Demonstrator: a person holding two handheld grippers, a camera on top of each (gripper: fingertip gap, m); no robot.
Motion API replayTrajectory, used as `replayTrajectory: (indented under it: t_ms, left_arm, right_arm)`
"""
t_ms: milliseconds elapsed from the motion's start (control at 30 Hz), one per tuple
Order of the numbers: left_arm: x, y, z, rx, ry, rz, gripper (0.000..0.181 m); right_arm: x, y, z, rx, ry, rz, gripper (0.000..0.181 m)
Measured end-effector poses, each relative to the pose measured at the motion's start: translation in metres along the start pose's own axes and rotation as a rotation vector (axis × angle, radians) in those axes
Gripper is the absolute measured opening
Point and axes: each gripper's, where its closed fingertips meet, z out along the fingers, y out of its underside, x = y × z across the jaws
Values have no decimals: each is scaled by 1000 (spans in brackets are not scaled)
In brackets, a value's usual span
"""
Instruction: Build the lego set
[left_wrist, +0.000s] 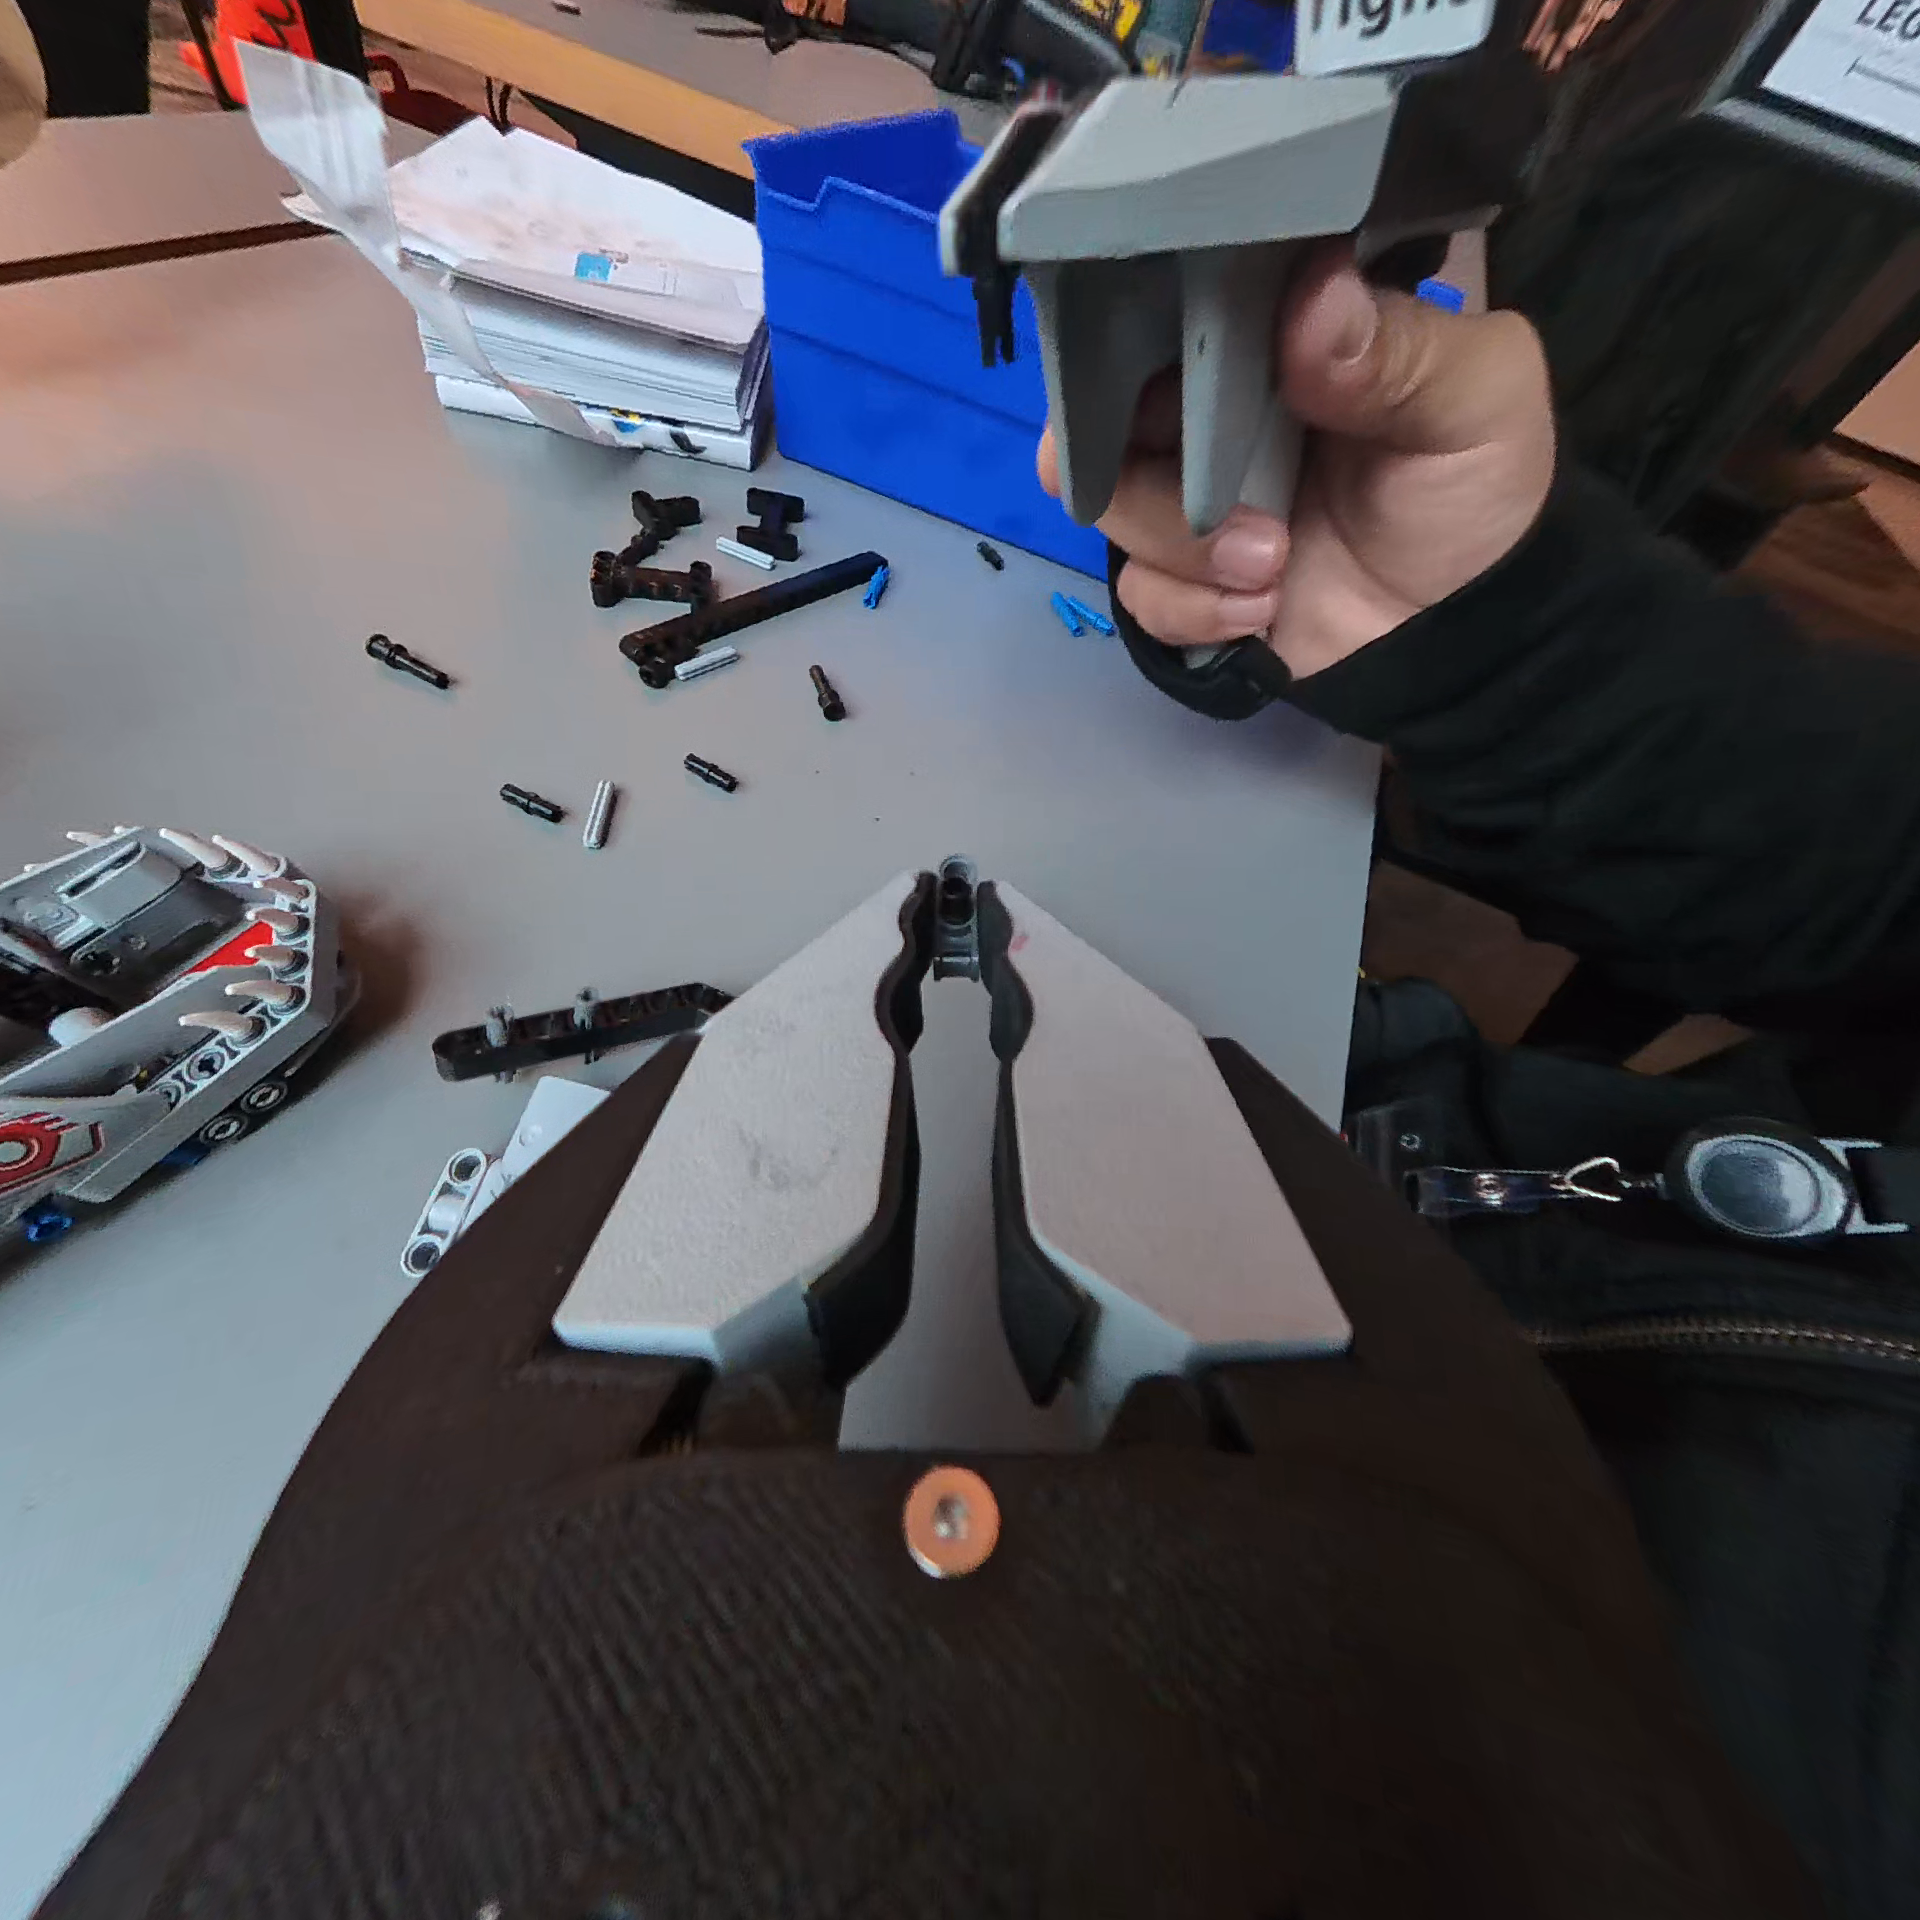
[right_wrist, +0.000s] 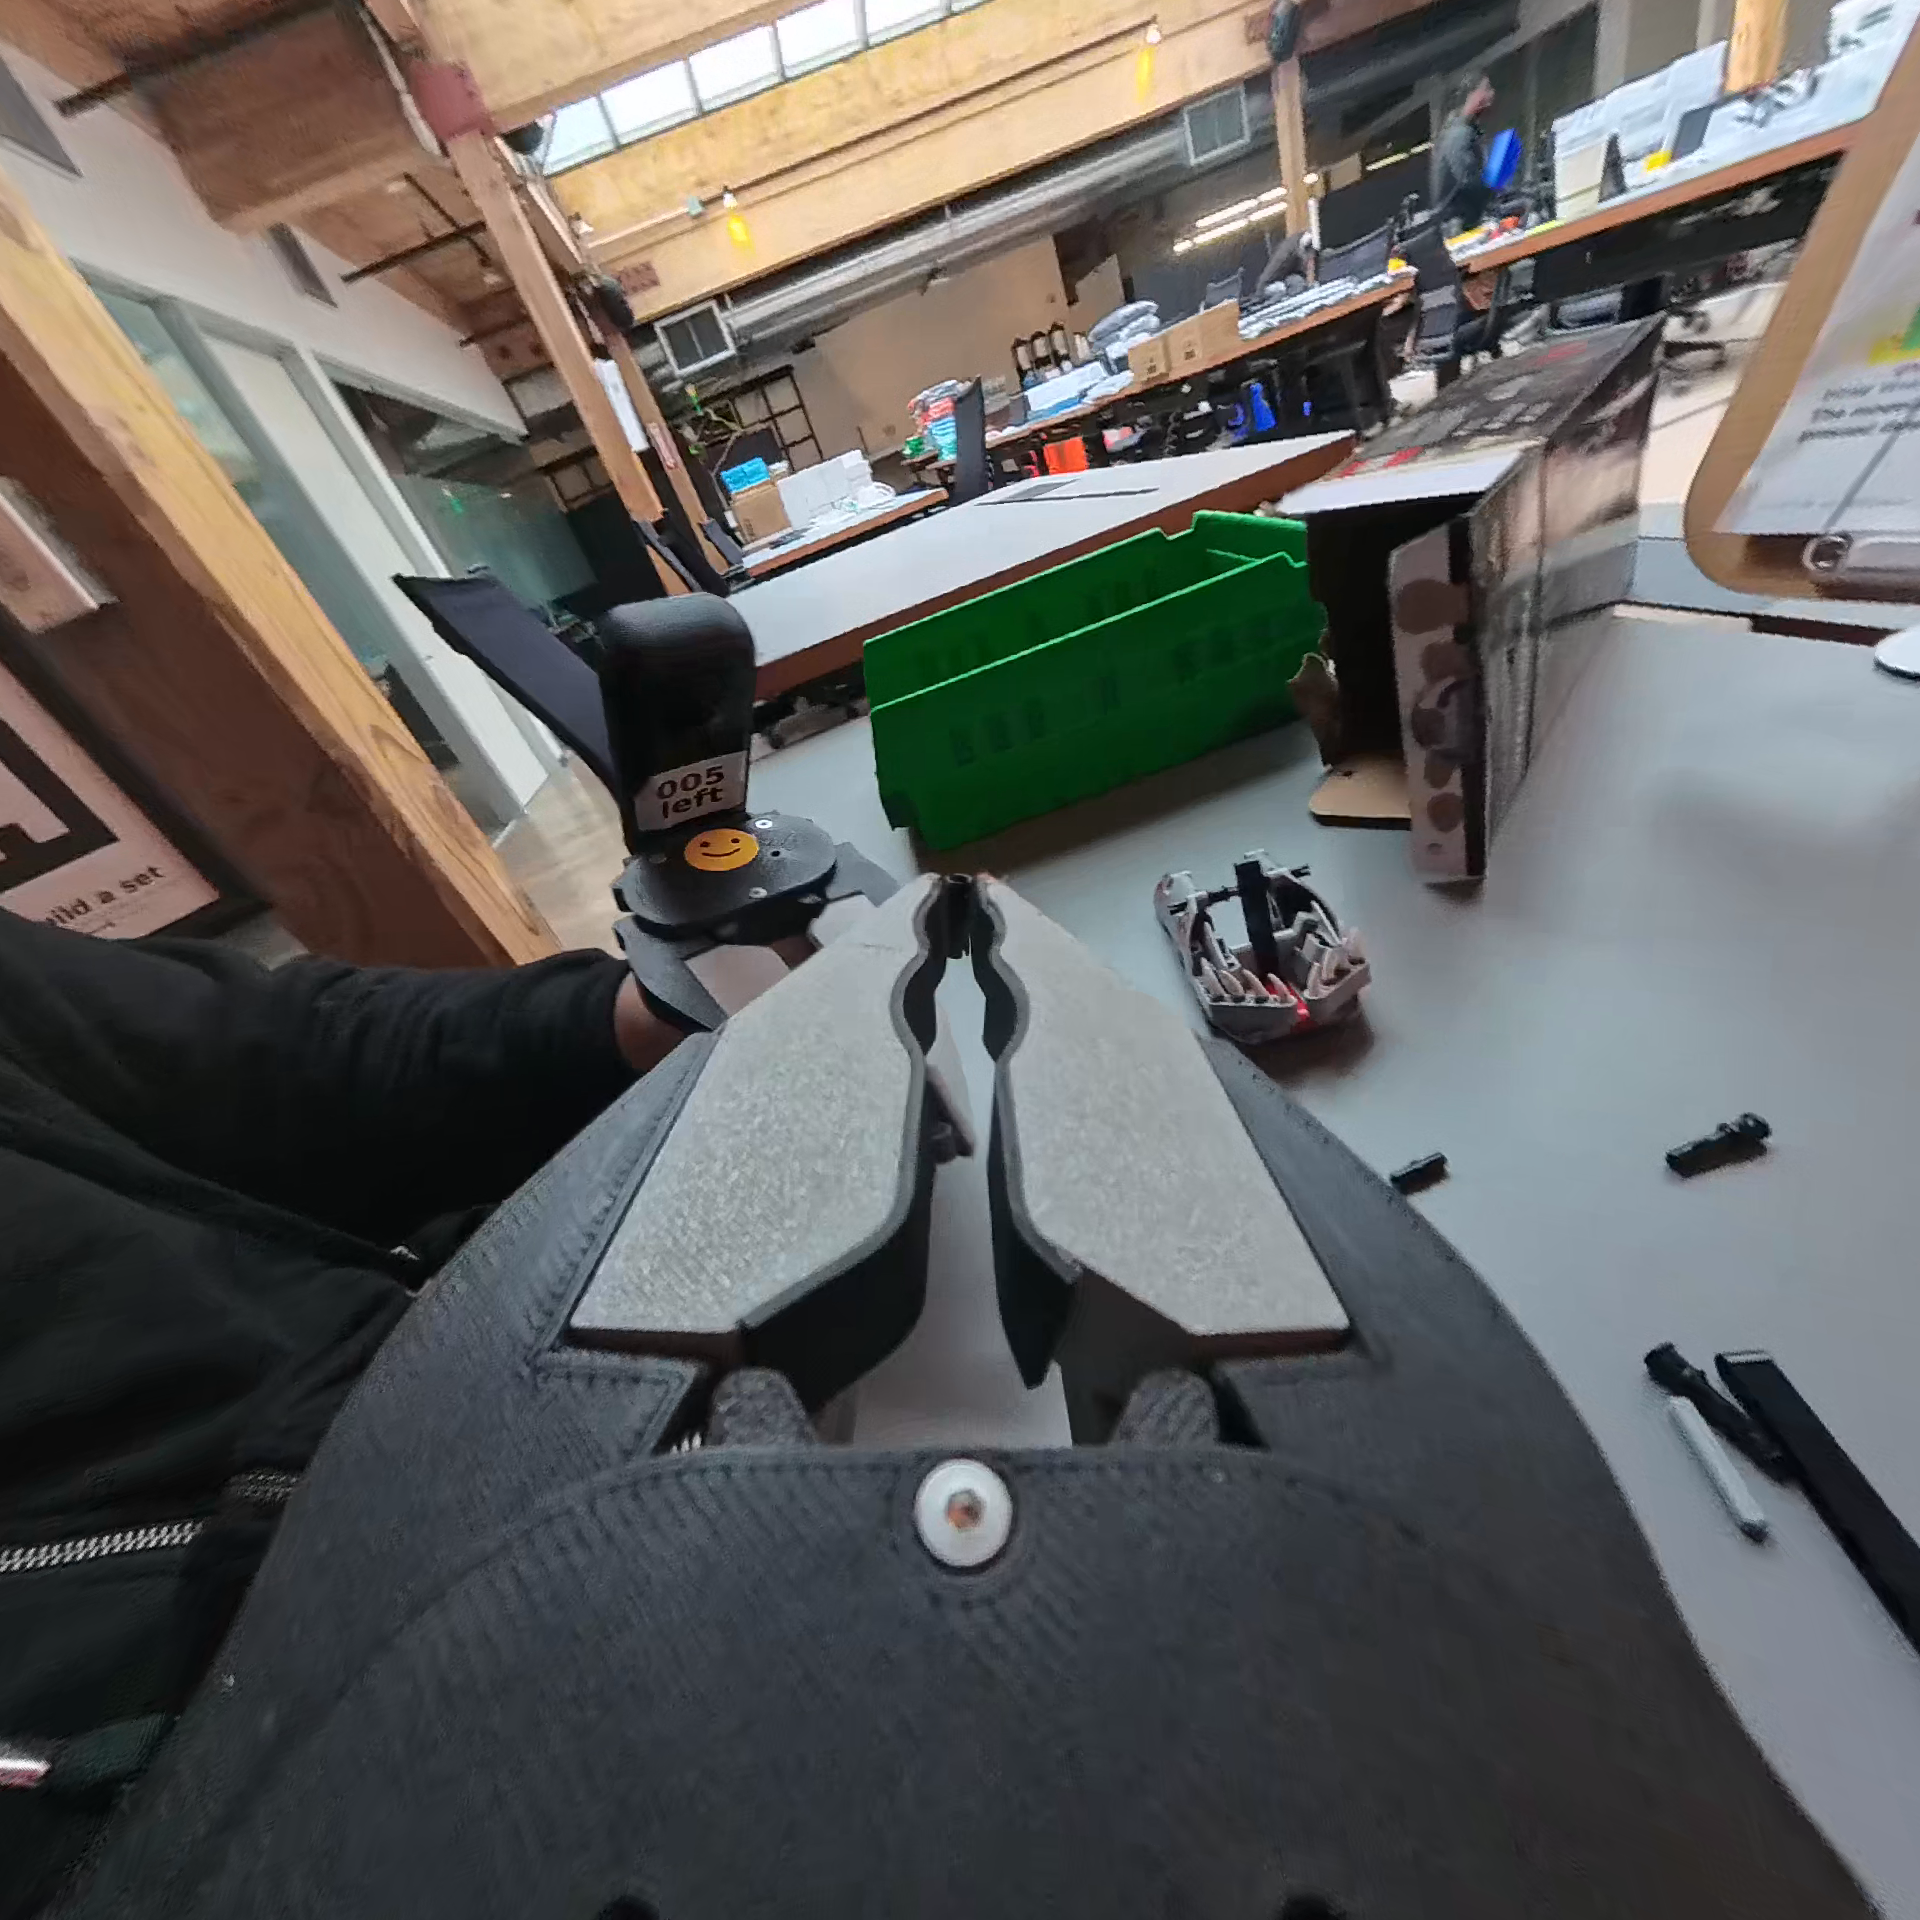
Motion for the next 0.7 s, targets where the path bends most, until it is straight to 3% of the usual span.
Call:
replayTrajectory:
  t_ms: [167,400,533,700]
  left_arm:
    - [-4,-7,-6,58,35,-69,5]
    - [-8,-9,-8,74,33,-101,6]
    - [-7,-7,-7,60,26,-91,5]
    - [-6,-6,-6,49,27,-80,5]
  right_arm:
    - [22,12,-2,-50,83,30,0]
    - [73,65,-11,-320,318,10,1]
    - [85,79,-14,-364,350,48,6]
    - [102,112,-25,-557,422,81,10]
